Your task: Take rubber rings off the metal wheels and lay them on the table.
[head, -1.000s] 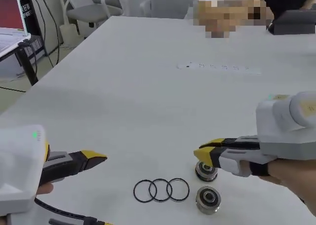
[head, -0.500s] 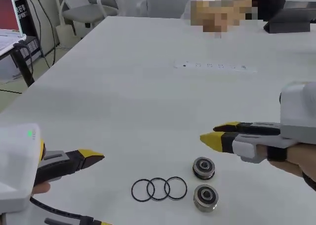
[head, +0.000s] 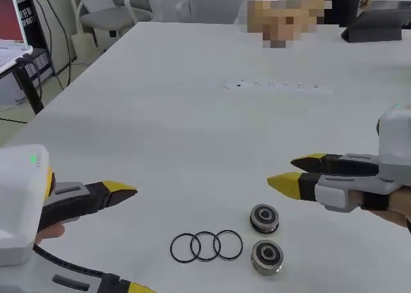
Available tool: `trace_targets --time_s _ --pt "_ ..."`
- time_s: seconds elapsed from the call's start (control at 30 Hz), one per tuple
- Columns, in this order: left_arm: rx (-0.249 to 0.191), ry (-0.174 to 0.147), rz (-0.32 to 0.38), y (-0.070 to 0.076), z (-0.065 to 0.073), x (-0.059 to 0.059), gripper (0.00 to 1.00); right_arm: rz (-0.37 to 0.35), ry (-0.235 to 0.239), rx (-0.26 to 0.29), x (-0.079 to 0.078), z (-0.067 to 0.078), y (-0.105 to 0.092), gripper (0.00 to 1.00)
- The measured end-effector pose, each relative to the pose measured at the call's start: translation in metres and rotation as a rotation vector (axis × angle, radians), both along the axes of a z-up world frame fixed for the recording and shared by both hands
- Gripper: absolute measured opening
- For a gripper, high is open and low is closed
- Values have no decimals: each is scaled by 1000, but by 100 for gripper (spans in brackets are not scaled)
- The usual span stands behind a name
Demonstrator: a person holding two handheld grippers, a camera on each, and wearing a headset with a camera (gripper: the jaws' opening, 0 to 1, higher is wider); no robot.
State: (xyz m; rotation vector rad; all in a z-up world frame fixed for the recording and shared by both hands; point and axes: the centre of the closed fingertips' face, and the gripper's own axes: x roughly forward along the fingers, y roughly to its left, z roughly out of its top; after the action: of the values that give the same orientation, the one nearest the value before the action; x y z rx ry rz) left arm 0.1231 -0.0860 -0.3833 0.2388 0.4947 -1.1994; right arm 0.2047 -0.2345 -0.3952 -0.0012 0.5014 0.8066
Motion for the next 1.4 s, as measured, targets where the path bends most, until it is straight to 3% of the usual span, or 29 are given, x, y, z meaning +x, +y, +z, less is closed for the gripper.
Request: trace_targets --time_s 0.2,0.3,0.5,0.63,0.83,1.1,1.33,1.4 --pt "-15 -54 -19 -6 20 8 98 10 25 -31 -2 -12 -4 49" --pt "-22 -62 -29 -8 25 12 99 1 33 -33 -1 -14 -8 53" --pt "-6 -85 -63 -12 31 20 99 -10 43 -43 0 -19 -15 56" --pt "19 -115 -93 -17 38 29 99 -4 48 -66 -2 -24 -18 58" --pt "24 -159 -139 -27 52 40 99 4 68 -109 -4 -36 -21 57" --pt "24 -210 -223 -55 66 53 99 38 74 -170 -8 -47 -23 57" --pt "6 -243 -286 -81 72 63 98 40 76 -173 -8 -51 -28 56" --pt "-4 -251 -302 -92 74 61 97 39 76 -170 -8 -51 -28 56"
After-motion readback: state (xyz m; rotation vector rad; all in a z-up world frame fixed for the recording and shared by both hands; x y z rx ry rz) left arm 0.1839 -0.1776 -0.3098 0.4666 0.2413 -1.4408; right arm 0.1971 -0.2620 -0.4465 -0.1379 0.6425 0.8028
